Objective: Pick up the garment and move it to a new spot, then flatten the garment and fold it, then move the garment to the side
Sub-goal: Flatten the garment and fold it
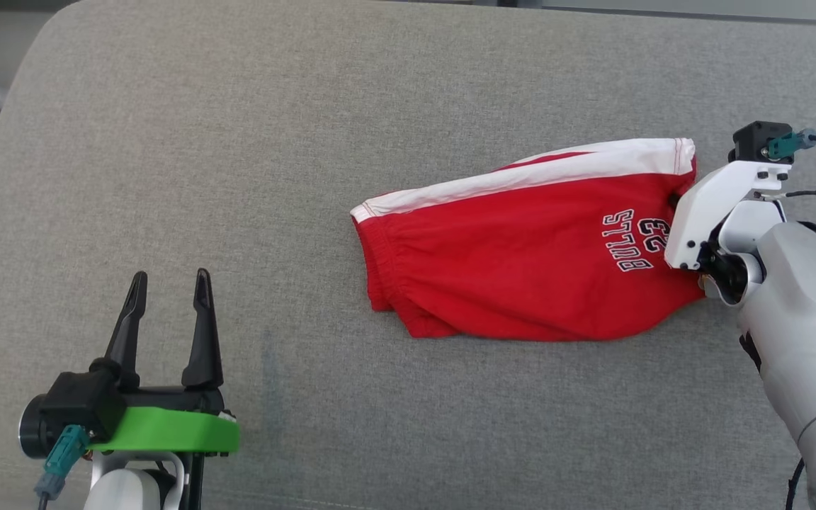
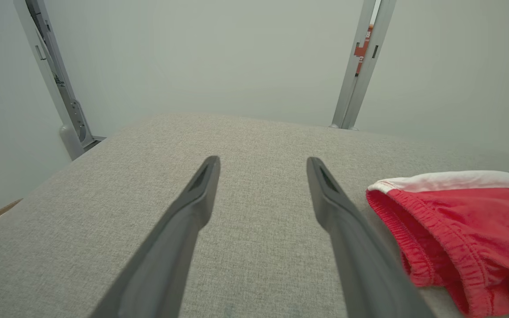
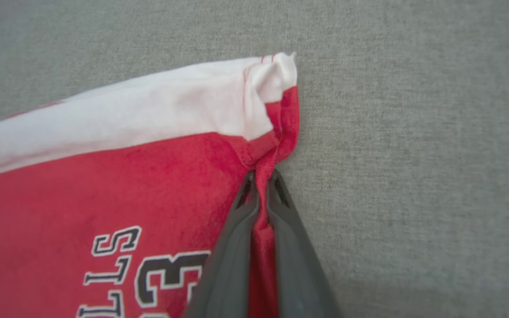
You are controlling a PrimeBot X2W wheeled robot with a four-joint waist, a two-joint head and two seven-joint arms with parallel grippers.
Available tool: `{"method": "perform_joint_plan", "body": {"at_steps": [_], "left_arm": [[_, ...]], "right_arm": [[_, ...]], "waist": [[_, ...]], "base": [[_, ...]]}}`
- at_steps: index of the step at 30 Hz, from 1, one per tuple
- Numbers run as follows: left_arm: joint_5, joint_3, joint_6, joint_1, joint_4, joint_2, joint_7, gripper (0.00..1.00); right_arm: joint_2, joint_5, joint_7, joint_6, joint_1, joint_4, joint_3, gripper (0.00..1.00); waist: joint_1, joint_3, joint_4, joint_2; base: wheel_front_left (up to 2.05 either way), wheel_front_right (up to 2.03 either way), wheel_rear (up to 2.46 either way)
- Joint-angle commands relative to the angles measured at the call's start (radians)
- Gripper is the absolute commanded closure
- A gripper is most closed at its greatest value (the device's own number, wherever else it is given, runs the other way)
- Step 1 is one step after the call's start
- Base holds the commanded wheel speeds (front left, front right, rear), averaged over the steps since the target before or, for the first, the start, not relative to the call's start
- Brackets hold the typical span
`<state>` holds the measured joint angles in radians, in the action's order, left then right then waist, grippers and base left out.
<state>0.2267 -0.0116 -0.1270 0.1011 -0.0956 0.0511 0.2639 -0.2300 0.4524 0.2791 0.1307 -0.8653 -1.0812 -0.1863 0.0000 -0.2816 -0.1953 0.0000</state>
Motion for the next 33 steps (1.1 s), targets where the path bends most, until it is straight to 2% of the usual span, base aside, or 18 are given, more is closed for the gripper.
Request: {"method": "perform_joint_plan", "body": {"at_steps": [1,6,11,15,17,21,28,33], "left_arm": [[0.002,0.002,-0.003,-0.017,0.000,0.000,0.000,0.00],[0.004,-0.005,-0.004,-0.031,-0.001,0.000,0.000,0.00],[0.006,-0.012,-0.004,-0.040,-0.005,0.000,0.000,0.00],[0.007,-0.020,-0.004,-0.050,-0.003,0.000,0.000,0.00],[0.008,-0.022,-0.004,-0.054,-0.002,0.000,0.000,0.00],[0.009,-0.025,-0.004,-0.056,-0.004,0.000,0.000,0.00],[0.015,-0.030,-0.004,-0.044,-0.006,0.000,0.000,0.00],[0.021,-0.039,-0.004,-0.024,-0.009,0.000,0.000,0.00]], "right_arm": [[-0.006,-0.001,0.002,-0.001,0.045,-0.011,-0.004,1.00],[-0.073,-0.038,-0.038,-0.001,0.042,0.007,0.019,1.00],[-0.149,-0.139,-0.073,-0.001,0.028,0.021,0.055,1.00],[-0.174,-0.222,-0.071,-0.001,0.018,0.048,0.100,1.00],[-0.159,-0.266,-0.059,-0.001,0.017,0.079,0.117,1.00],[-0.091,-0.318,-0.001,-0.001,0.036,0.180,0.102,1.00],[0.044,-0.303,0.135,-0.001,0.088,0.412,-0.053,1.00],[0.099,-0.260,0.215,-0.001,0.115,0.500,-0.151,1.00]], "waist": [[0.0000,0.012,0.012,0.0000],[0.0000,0.043,0.032,0.0000],[0.0000,0.071,0.054,0.0000],[0.0000,0.089,0.068,0.0000],[0.0000,0.095,0.072,0.0000],[0.0000,0.105,0.075,0.0000],[0.0000,0.107,0.059,0.0000],[0.0000,0.094,0.033,0.0000]], "base": [[0.00,0.00,0.00],[0.00,0.00,0.00],[0.00,0.00,0.00],[0.00,0.00,0.00],[0.00,0.00,0.00],[0.00,0.00,0.00],[0.00,0.00,0.00],[0.00,0.00,0.00]]}}
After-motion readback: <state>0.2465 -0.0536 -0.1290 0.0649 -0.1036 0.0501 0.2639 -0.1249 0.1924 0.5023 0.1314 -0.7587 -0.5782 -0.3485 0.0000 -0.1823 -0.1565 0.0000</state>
